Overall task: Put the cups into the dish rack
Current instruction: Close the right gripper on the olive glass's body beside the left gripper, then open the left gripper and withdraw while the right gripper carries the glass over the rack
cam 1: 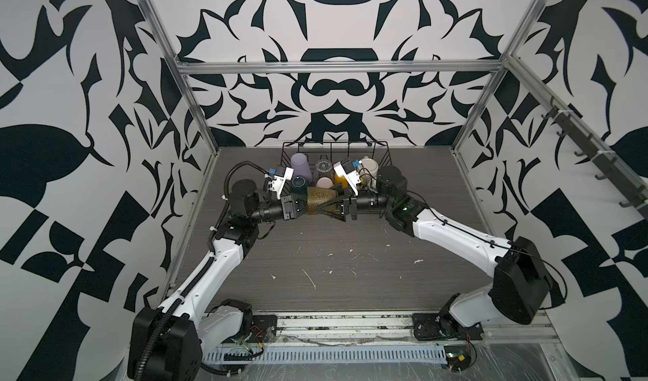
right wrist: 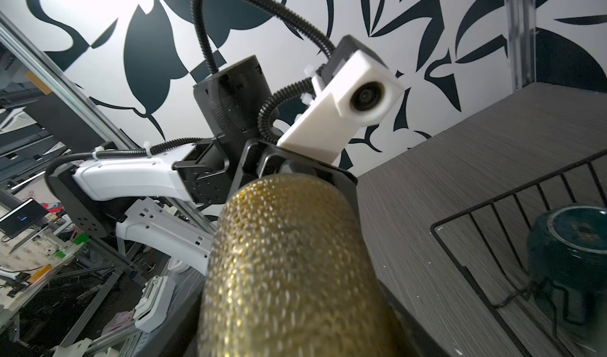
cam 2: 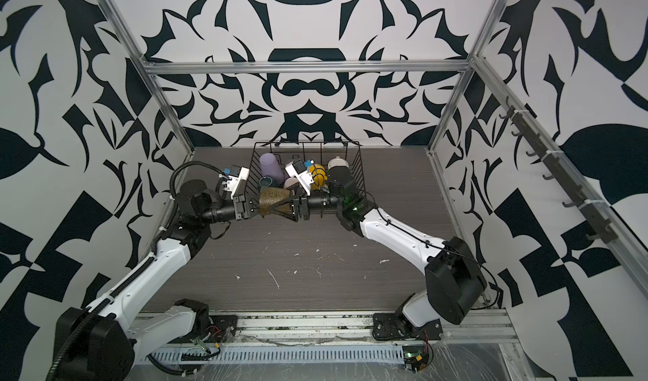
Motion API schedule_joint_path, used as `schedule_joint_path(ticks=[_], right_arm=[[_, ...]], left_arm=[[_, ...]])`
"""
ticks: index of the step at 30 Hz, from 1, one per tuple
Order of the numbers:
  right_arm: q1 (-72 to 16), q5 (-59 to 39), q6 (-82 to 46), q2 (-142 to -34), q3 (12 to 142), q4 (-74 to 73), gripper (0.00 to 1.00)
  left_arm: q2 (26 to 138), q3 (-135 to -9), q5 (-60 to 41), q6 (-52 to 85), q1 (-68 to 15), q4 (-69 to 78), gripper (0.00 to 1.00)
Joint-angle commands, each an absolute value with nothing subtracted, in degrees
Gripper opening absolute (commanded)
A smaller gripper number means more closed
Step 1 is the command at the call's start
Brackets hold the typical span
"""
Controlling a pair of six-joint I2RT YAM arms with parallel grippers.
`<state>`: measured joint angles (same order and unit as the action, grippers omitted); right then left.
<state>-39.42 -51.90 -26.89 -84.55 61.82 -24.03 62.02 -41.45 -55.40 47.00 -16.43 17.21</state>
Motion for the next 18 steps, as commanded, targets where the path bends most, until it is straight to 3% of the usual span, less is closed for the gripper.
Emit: schedule_joint_path(ticks=[1,5,9,14,18], right_arm=[[-39.64,-48.23,-25.80,-81.37,64.86,-22.84,0.00],[-39.10,-46.04,-23.37,-79.19,66.29,-16.95,0.00],[-38.11,-42.63,-18.85,-75.66,67.58,-8.52,0.00],[-37.11,-34.26,-13.45,-70.19,68.68,4.01,0.00],[-36.69,-23.57,-9.91,-69.58,73.28,17.31,0.00]], left_arm=[[60.71,-43.07,-54.59,44.91,-16.76,15.61,0.42],[60.17,-43.24,-53.70,43.72,-16.75,14.08,0.77],[59.26,-43.06,-51.77,41.73,-16.72,11.56,0.98],[57.47,-43.27,-46.25,37.94,-16.63,5.64,0.99],[55.15,-44.41,-36.19,33.93,-16.57,-1.00,1.00]])
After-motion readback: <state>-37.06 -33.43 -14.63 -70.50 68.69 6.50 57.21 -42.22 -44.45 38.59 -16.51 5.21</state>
